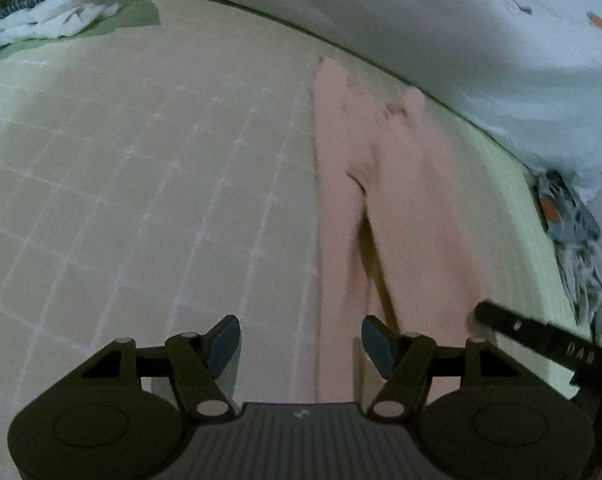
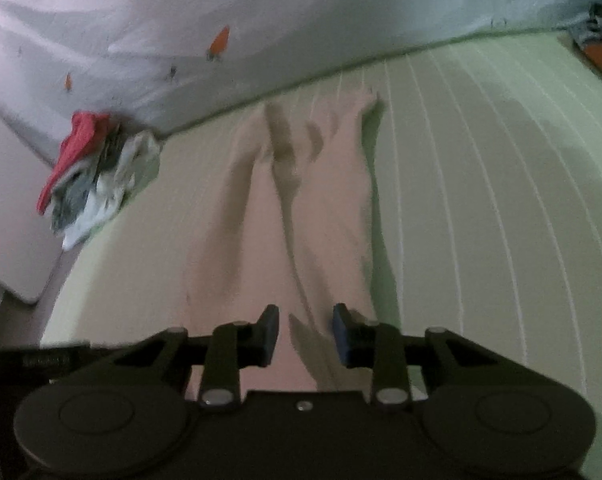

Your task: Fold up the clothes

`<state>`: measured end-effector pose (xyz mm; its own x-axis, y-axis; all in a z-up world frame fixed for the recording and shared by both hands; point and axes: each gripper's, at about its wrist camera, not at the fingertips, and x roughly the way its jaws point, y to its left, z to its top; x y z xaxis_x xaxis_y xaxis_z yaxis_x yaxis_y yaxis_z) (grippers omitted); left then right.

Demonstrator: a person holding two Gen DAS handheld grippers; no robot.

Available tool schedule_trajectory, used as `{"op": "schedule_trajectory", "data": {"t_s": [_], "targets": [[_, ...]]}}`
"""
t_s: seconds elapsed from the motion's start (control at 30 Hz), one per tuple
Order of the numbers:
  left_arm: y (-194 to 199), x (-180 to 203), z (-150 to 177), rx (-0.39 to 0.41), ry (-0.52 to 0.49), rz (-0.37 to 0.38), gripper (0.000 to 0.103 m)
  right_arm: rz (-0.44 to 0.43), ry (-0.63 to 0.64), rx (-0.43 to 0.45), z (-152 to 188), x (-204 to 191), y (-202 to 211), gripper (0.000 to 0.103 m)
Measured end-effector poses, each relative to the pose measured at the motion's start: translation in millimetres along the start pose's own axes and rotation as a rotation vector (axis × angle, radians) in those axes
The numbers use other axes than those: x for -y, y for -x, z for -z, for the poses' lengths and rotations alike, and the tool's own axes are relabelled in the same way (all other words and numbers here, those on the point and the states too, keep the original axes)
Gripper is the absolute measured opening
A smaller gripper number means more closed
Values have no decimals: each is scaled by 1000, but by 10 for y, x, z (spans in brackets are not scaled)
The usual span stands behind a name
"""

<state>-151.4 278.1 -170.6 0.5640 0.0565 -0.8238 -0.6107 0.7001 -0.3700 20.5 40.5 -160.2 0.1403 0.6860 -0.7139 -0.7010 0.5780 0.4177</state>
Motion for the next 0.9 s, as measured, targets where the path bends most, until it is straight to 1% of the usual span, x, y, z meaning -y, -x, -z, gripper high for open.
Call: {"op": "schedule_trajectory", "data": {"t_s": [0.03, 0.1, 0.13, 0.17, 0.2, 0.23, 0.27, 0.3, 0.33, 0.37, 0.4, 0.43, 0.6, 0.63, 0.7, 0.73, 0.77, 0.8, 0.87, 0.9], "targets": [[12, 18, 46, -5, -2, 1, 68, 31, 12, -21, 64, 13, 41, 32], [35, 52, 141, -12, -4, 4, 68, 46, 41, -54, 169, 25, 93, 29], [49, 67, 188, -15, -4, 7, 68, 38, 48, -70, 201, 30, 102, 15], [67, 74, 232, -16, -2, 12, 68, 20, 43, -68, 224, 50, 143, 7], [83, 80, 274, -17, 1, 18, 68, -1, 35, -65, 247, 71, 186, 5], [92, 82, 310, -18, 2, 25, 66, -43, -11, -51, 248, 119, 256, 4], [101, 84, 347, -20, 0, 35, 60, -85, -57, -37, 249, 168, 327, 3], [116, 89, 387, -20, -4, 49, 51, -127, -102, -23, 250, 216, 397, 3], [127, 99, 423, -22, -5, 57, 32, -169, -149, -9, 253, 265, 466, 2], [138, 109, 458, -24, -6, 64, 22, -202, -203, 0, 276, 327, 517, 2], [152, 106, 496, -25, -7, 67, 21, -232, -254, 7, 299, 386, 566, 2], [169, 73, 532, -26, -4, 62, 19, -216, -260, -7, 341, 414, 569, 2], [238, -51, 649, -46, 47, 54, 19, -138, -298, -87, 528, 533, 546, 3], [262, -69, 674, -49, 53, 50, 19, -125, -306, -98, 551, 546, 539, 6], [309, -88, 709, -51, 57, 43, 22, -88, -293, -93, 563, 552, 575, 18], [322, -94, 721, -52, 58, 44, 25, -70, -288, -91, 570, 556, 593, 27], [335, -100, 733, -54, 58, 45, 28, -69, -304, -90, 590, 597, 606, 31], [347, -105, 744, -55, 59, 46, 30, -68, -320, -89, 611, 637, 618, 31], [373, -155, 766, -65, 72, 63, 37, -68, -353, -87, 652, 719, 643, 33], [370, -179, 771, -75, 80, 77, 39, -83, -380, -95, 683, 768, 636, 35]]}}
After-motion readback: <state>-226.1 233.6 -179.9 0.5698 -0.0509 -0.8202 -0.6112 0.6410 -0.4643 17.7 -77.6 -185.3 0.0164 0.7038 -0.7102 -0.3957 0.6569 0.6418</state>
